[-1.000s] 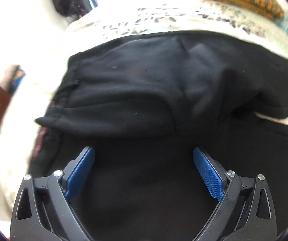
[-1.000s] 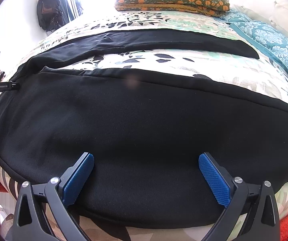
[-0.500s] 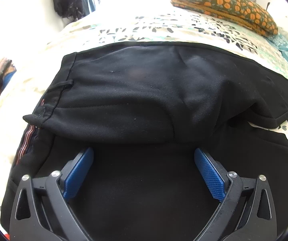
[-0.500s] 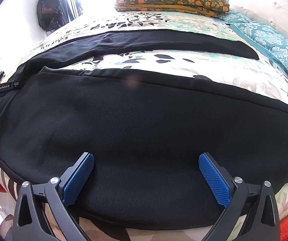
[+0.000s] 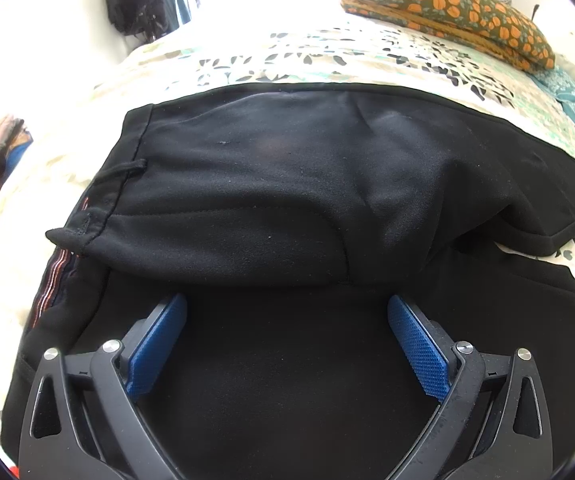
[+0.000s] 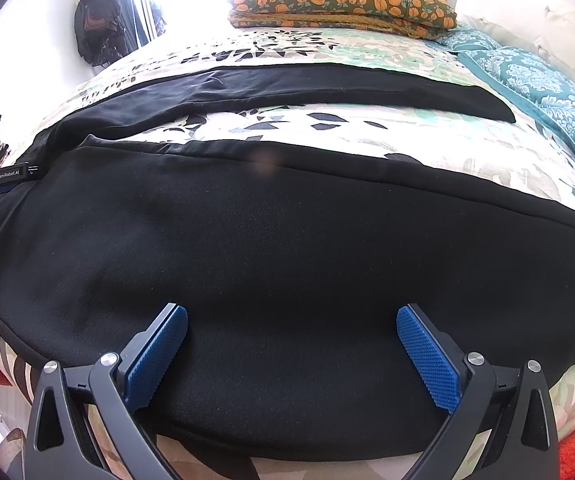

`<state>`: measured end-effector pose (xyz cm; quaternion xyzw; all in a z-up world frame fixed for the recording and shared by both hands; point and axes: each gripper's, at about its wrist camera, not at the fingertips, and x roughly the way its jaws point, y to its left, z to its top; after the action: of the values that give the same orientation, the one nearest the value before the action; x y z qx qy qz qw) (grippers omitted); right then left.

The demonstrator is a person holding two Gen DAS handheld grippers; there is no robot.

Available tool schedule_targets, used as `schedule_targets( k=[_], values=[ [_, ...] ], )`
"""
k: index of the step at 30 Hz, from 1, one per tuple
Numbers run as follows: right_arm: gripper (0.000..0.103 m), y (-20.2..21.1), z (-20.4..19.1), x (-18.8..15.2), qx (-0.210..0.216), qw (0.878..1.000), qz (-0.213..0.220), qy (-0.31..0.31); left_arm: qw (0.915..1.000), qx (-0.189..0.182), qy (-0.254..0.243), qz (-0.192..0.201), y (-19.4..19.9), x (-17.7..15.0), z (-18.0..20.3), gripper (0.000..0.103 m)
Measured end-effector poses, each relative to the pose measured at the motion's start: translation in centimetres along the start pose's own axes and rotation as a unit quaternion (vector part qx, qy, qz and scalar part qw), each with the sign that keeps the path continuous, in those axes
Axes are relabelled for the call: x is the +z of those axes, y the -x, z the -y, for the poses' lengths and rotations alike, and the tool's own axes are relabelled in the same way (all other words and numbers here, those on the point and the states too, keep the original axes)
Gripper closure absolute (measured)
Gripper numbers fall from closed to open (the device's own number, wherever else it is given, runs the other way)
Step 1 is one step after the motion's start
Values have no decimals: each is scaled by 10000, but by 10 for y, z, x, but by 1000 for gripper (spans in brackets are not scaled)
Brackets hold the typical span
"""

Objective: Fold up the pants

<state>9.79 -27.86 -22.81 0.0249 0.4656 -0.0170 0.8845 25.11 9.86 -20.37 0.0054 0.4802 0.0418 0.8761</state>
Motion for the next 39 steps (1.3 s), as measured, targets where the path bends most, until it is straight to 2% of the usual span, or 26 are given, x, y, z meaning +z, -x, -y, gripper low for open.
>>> schedule_targets(
  k=[39],
  values=[
    [0, 1, 1, -1, 4, 10000, 43, 23, 10000, -2, 1, -2, 0, 0, 0, 1]
  ],
)
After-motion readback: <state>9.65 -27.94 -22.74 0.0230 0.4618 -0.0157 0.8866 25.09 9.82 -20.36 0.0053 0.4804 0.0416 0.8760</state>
